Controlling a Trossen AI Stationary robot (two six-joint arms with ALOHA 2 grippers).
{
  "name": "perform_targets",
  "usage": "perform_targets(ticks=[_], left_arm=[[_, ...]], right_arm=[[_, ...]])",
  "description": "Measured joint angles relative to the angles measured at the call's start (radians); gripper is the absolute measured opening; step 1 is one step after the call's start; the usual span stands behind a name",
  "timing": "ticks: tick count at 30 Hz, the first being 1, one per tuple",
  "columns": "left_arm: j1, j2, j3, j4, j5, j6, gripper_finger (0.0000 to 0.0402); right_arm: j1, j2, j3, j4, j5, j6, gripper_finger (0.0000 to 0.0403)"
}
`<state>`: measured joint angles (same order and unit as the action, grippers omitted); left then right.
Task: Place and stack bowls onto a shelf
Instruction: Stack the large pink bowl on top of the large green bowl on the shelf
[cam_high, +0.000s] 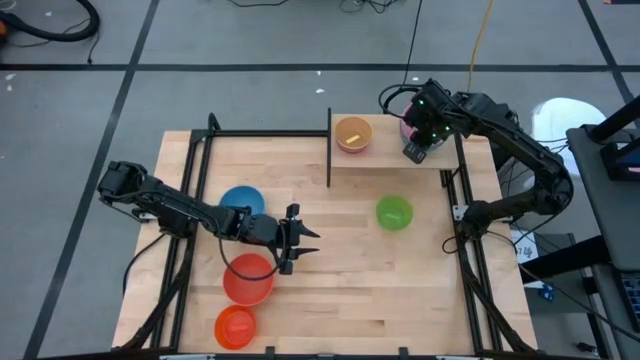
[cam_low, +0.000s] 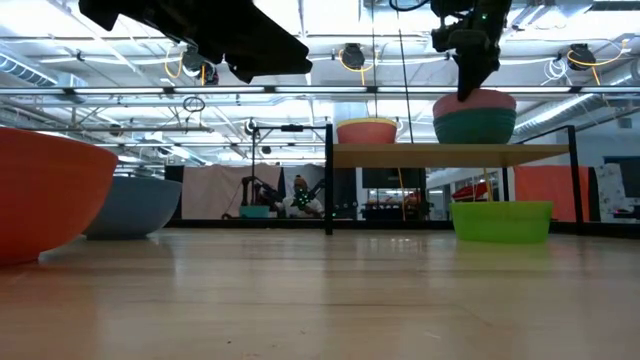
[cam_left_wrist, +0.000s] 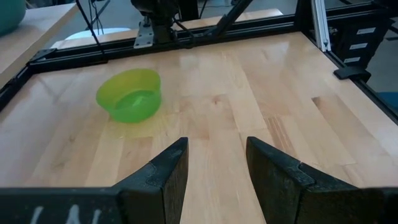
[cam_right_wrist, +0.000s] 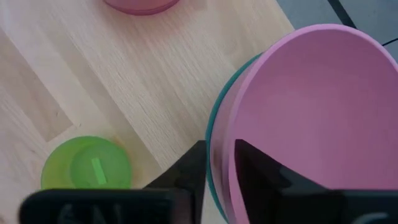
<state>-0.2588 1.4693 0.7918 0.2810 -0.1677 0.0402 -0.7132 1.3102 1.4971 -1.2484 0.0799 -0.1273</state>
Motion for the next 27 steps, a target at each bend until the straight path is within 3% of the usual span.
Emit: perform_targets(ticks=[7,11,19,27], left_arm=[[0.0,0.0,0.0,-0.004,0.0,0.0,0.0168],[0.0,0.0,0.0,-0.004,0.0,0.0,0.0168],[0.0,0.0,0.0,0.003,0.0,0.0,0.0168],[0.0,0.0,0.0,-0.006,0.0,-0.014,0.0168]], right_arm=[[0.01,-0.042,0.0,0.019,-0.003,0.029,0.0114],[0.011,-0.088,0.0,0.064,-0.004,0.038,0.0091],[0.011,-0.098,-0.014,0.1,-0.004,0.056,0.0007],[0.011,-0.098,-0.147,0.212,-0.004,0.064,0.0007]])
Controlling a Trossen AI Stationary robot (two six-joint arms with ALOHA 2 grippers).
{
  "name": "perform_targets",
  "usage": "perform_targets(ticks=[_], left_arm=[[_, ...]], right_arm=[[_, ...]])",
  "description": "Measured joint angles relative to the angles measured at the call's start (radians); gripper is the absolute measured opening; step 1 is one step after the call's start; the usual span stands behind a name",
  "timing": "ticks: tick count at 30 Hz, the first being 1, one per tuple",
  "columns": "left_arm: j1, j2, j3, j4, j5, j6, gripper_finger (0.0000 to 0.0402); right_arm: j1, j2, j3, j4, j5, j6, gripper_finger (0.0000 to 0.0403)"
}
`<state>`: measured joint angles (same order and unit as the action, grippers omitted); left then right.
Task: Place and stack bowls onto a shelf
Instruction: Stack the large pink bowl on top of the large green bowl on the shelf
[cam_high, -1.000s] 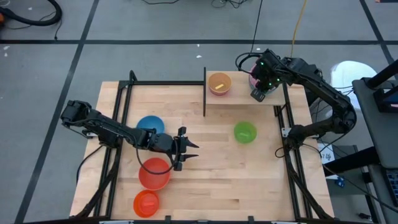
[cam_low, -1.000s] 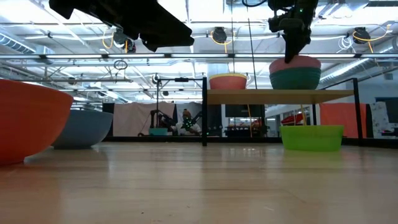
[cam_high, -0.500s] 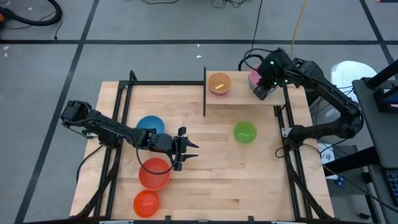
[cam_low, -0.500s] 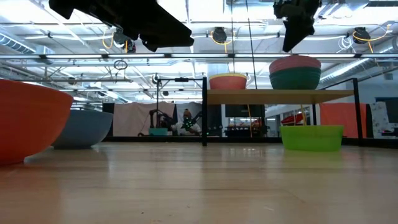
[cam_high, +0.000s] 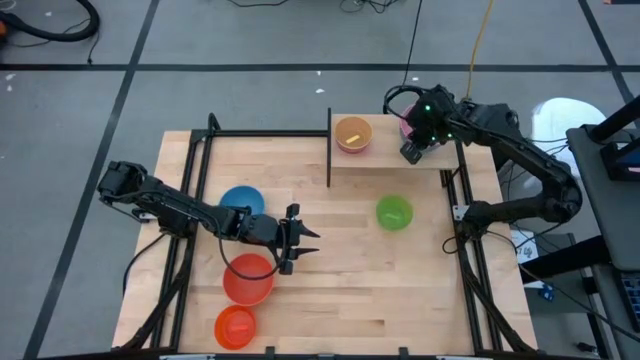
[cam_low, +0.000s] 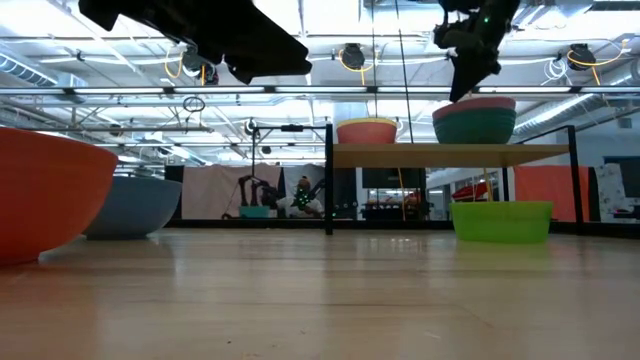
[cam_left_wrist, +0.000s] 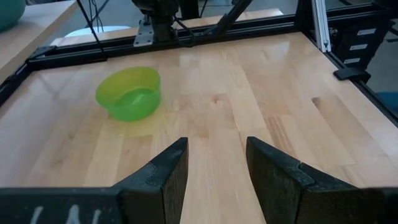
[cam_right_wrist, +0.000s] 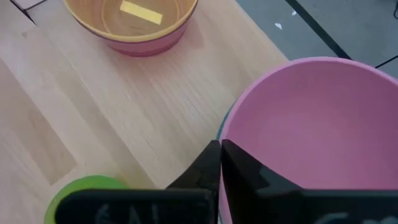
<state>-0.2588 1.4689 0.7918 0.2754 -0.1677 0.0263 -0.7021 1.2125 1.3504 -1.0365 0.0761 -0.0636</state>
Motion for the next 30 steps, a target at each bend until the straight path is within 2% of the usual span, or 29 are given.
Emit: perform_targets(ticks=[11,17,22,26,30], left_arm=[[0.0,0.0,0.0,-0.012,0.0,-0.004,0.0168],[0.0,0.0,0.0,-0.011,0.0,-0.005,0.0168],[0.0,0.0,0.0,-0.011,0.0,-0.006,0.0168],[0.0,0.0,0.0,-0.01,0.0,-0.006,0.0168],[0.0,0.0,0.0,-0.01,0.0,-0.006,0.0168]], right_arm=[[0.0,-0.062,-0.02,0.078,0.006,-0.012,0.0001],[-0.001,-0.118,-0.02,0.001,0.178,0.005,0.0],[-0.001,-0.146,-0.02,-0.105,0.236,0.066,0.0],[0.0,-0.187,-0.038,-0.112,0.232,0.097,0.0],[0.0,-0.278,-0.127,-0.019,0.211,0.133,0.0]])
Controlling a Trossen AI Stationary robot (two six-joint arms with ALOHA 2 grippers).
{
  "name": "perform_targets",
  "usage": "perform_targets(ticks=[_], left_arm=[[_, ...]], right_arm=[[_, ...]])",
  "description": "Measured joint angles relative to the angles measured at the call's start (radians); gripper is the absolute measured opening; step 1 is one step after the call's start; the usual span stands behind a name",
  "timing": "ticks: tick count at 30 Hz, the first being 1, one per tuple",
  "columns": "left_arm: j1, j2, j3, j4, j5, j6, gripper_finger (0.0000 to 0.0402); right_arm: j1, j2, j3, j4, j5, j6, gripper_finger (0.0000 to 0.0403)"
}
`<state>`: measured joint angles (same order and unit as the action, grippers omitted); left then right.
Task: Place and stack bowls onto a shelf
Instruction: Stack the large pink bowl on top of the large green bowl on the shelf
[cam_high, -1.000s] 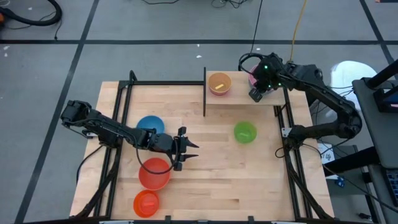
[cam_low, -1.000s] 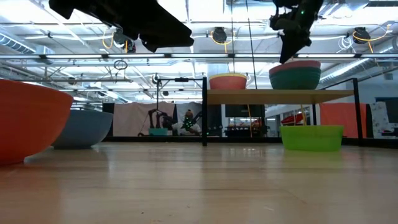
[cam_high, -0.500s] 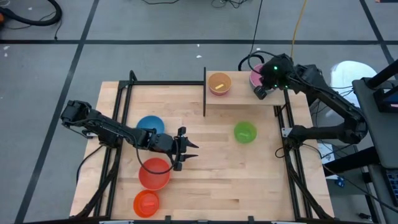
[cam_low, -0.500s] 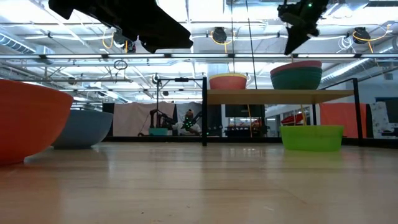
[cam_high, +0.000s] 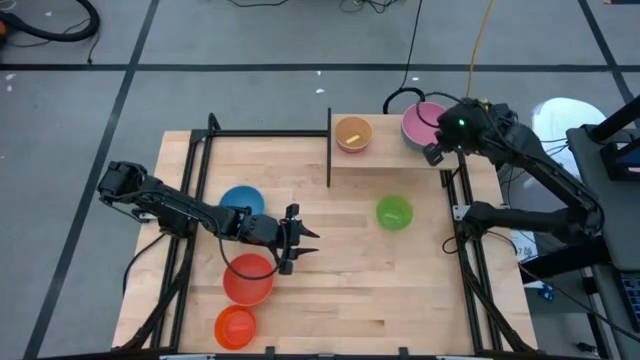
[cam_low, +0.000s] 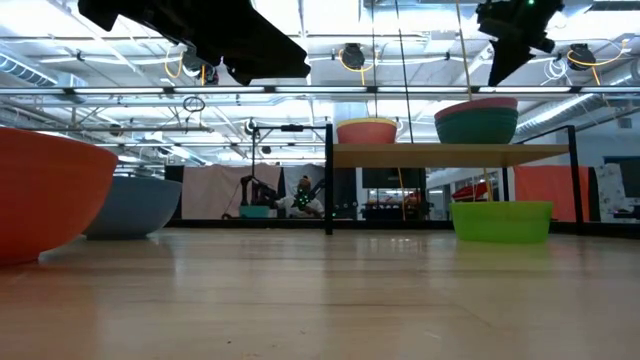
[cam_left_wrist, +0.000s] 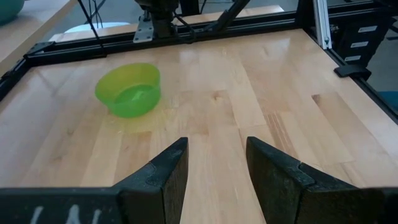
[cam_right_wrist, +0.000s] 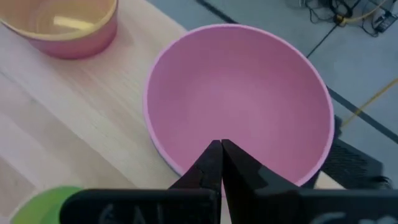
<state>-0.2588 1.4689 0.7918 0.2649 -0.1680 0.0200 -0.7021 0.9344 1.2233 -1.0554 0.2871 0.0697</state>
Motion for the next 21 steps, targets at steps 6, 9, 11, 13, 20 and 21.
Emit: perform_targets(ticks=[6,9,11,13,20,21], left_arm=[[0.0,0.0,0.0,0.0,0.0,0.004,0.0168],[0.0,0.0,0.0,-0.001,0.0,0.004,0.0168],[0.0,0.0,0.0,-0.001,0.0,0.004,0.0168],[0.0,0.0,0.0,-0.001,0.0,0.005,0.0168],[0.0,0.0,0.0,-0.001,0.0,0.003,0.0168],[0.0,0.0,0.0,-0.001,0.0,0.003,0.0168]], right_arm=[[0.0,-0.122,-0.178,0.138,-0.001,0.031,0.0],[-0.003,-0.166,-0.241,0.198,-0.003,0.035,0.0],[-0.005,-0.188,-0.27,0.227,-0.003,0.035,0.0],[-0.005,-0.202,-0.282,0.243,-0.003,0.034,0.0],[-0.005,-0.215,-0.282,0.234,0.018,0.042,0.0],[-0.005,-0.215,-0.282,0.229,0.025,0.042,0.0]])
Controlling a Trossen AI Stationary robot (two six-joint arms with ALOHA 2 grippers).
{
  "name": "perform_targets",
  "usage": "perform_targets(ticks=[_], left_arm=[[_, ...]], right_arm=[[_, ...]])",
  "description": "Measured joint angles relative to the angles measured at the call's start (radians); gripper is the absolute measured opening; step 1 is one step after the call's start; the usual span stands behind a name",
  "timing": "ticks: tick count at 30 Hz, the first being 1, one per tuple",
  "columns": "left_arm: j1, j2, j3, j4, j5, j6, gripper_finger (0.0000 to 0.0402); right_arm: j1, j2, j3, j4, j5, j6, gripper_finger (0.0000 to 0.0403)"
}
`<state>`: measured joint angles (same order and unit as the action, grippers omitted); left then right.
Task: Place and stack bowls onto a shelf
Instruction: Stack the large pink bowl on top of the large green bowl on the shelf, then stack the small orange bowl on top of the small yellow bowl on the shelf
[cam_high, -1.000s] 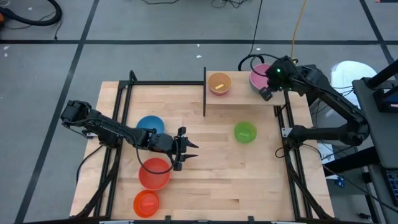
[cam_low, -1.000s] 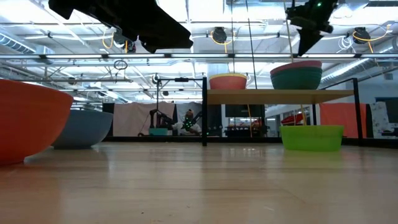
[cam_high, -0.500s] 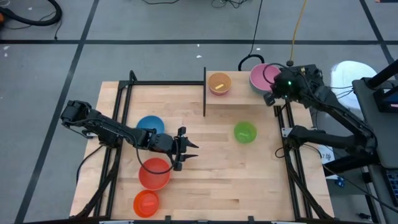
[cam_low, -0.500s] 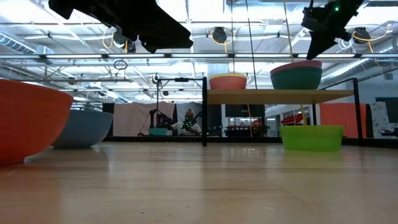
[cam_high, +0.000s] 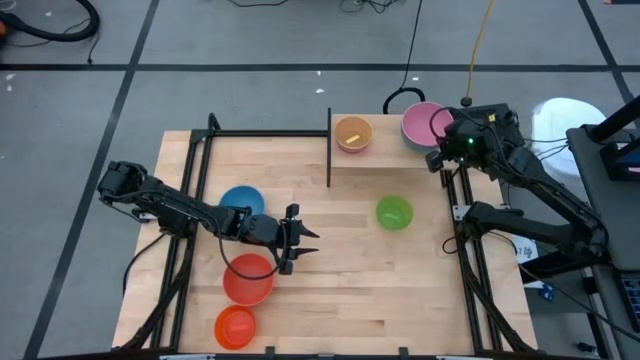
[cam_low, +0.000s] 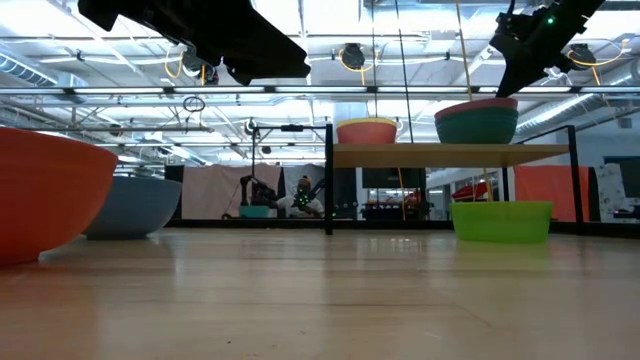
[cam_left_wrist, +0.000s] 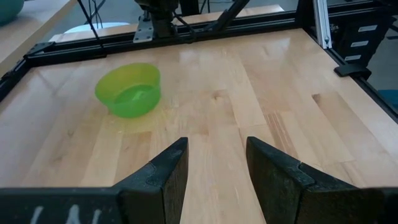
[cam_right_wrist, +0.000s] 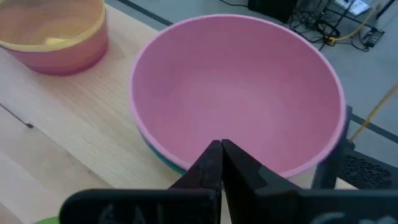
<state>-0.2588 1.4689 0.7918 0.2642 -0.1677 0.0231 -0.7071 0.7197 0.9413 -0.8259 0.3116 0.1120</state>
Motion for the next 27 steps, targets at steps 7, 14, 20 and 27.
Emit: perform_targets(ticks=[7,14,20,27], left_arm=[[-0.003,0.0,0.0,-0.001,0.0,-0.008,0.0168],[-0.026,0.0,0.0,-0.052,-0.023,-0.017,0.0168],[-0.026,-0.053,0.0,-0.248,-0.129,-0.123,0.0168],[-0.015,-0.157,0.0,-0.48,-0.182,-0.203,0.0168]], right_arm=[[0.0,-0.006,0.0,-0.017,0.024,0.008,0.0],[0.01,-0.079,0.0,0.077,-0.061,-0.021,0.0],[0.088,-0.132,0.001,0.133,-0.25,0.037,0.0],[0.286,-0.129,-0.053,0.201,-0.29,0.089,0.0]])
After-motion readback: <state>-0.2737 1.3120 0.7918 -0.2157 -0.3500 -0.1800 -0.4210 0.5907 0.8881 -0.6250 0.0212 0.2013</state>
